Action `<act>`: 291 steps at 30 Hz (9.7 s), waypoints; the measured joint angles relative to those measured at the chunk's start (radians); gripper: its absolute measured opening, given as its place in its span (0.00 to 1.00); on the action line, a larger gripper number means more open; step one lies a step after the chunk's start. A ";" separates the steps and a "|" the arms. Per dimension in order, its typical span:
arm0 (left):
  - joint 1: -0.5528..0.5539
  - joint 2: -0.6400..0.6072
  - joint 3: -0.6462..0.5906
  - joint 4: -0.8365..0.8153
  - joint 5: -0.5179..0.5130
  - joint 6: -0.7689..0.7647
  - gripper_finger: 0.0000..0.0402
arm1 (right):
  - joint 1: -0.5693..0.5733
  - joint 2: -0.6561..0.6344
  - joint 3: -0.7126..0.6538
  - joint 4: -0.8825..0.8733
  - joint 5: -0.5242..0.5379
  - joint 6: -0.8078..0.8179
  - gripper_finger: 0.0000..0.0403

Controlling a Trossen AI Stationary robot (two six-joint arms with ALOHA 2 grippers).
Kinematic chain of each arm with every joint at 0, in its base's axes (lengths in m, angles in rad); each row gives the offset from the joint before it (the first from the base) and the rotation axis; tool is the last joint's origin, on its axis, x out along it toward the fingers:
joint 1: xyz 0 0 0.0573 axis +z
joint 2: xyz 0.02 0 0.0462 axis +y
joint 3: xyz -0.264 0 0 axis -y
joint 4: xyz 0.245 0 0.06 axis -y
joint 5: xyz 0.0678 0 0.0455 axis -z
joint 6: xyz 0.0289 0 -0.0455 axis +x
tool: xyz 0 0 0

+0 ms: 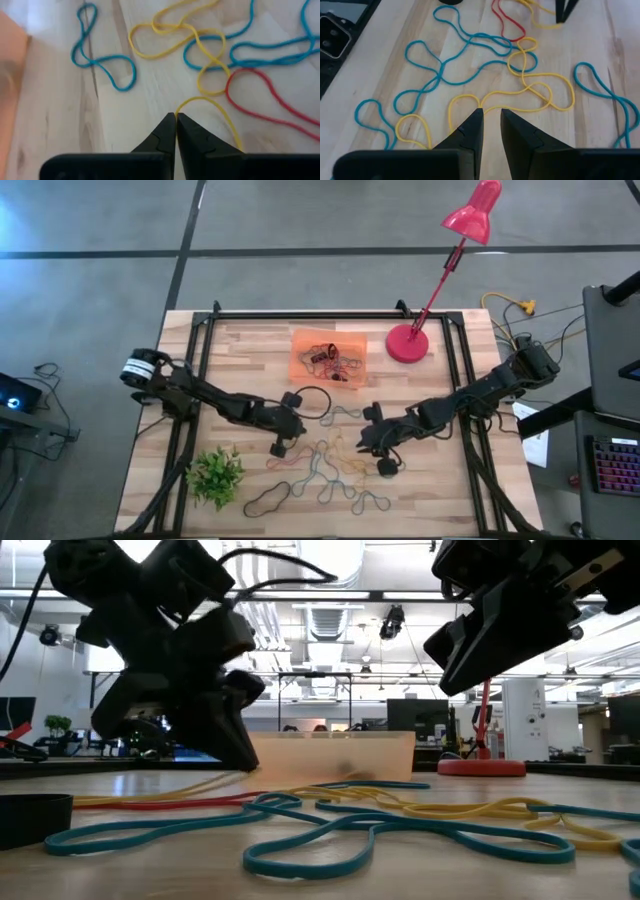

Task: Pick and place rubber bands into bin
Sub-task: Put the yellow rubber band into the orange bin

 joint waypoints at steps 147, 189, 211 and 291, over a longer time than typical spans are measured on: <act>0.046 0.110 0.085 0.256 0.252 0.010 0.04 | -0.001 -0.001 -0.050 0.055 0.050 0.003 0.14; 0.098 0.284 0.145 0.253 0.294 -0.010 0.12 | -0.001 -0.001 -0.051 0.076 0.051 -0.012 0.14; 0.101 0.143 0.134 0.242 0.286 -0.001 0.00 | -0.001 -0.001 -0.052 0.070 0.051 -0.015 0.14; 0.264 -0.505 0.051 -0.132 0.132 0.016 0.39 | 0.020 -0.002 -0.137 0.077 -0.036 0.134 0.14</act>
